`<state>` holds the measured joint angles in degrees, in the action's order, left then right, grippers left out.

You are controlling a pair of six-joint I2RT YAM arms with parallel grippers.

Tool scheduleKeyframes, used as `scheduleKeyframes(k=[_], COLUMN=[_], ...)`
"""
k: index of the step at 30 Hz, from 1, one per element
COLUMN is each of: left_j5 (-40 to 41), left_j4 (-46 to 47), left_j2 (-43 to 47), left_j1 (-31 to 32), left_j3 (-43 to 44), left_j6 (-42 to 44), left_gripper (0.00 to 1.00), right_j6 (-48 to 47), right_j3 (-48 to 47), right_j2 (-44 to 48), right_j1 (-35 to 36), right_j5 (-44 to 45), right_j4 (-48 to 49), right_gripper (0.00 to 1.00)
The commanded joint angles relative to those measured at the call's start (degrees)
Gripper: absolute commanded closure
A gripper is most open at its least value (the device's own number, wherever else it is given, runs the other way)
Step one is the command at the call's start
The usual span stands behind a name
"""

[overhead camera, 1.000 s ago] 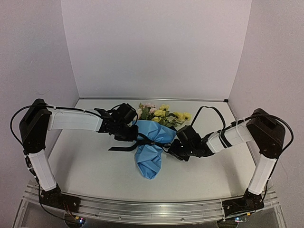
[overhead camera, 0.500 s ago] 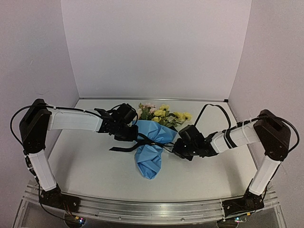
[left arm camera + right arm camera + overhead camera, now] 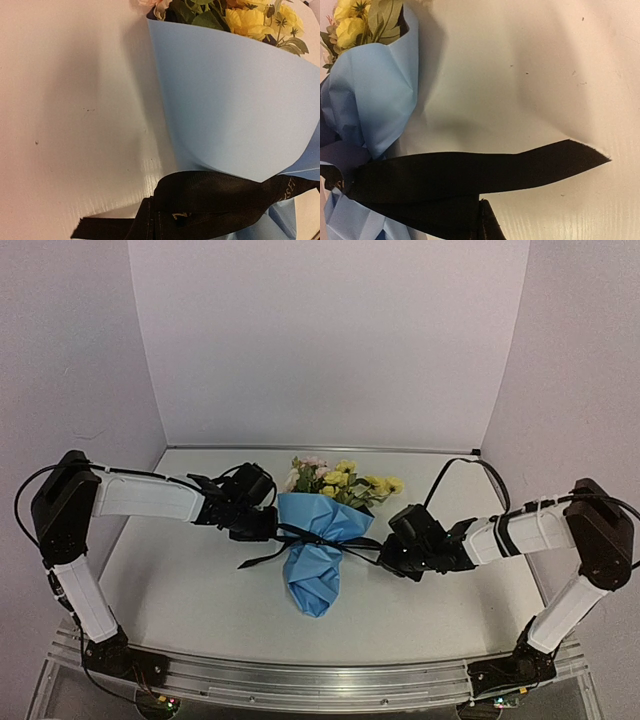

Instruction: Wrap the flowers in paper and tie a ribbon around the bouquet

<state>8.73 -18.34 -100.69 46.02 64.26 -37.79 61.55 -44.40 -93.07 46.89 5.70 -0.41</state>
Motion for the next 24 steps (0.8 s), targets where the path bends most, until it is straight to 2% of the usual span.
scheduleKeyframes(k=[1,14,24], left_j5=[-0.34,-2.78,-0.57], left_j4=[3.14,6.71,8.18], left_j2=[3.86,6.29,8.36], left_j1=[-1.83,-5.06,-6.10], left_j3=[-2.06,-6.39,-8.85], left_j6=[-1.68,-3.77,-5.86], left_gripper=[1.00,1.00,1.00], right_j6=[-0.18,0.41,1.47], right_j3=[1.27,1.36,2.17], right_j2=[2.37,2.95,2.59], right_j1=[-0.04,-0.04,-0.46], right_j5=[2.79,5.03,5.28], right_j4=[-3.47,-7.12,-7.76], right_gripper=[1.00,1.00,1.00])
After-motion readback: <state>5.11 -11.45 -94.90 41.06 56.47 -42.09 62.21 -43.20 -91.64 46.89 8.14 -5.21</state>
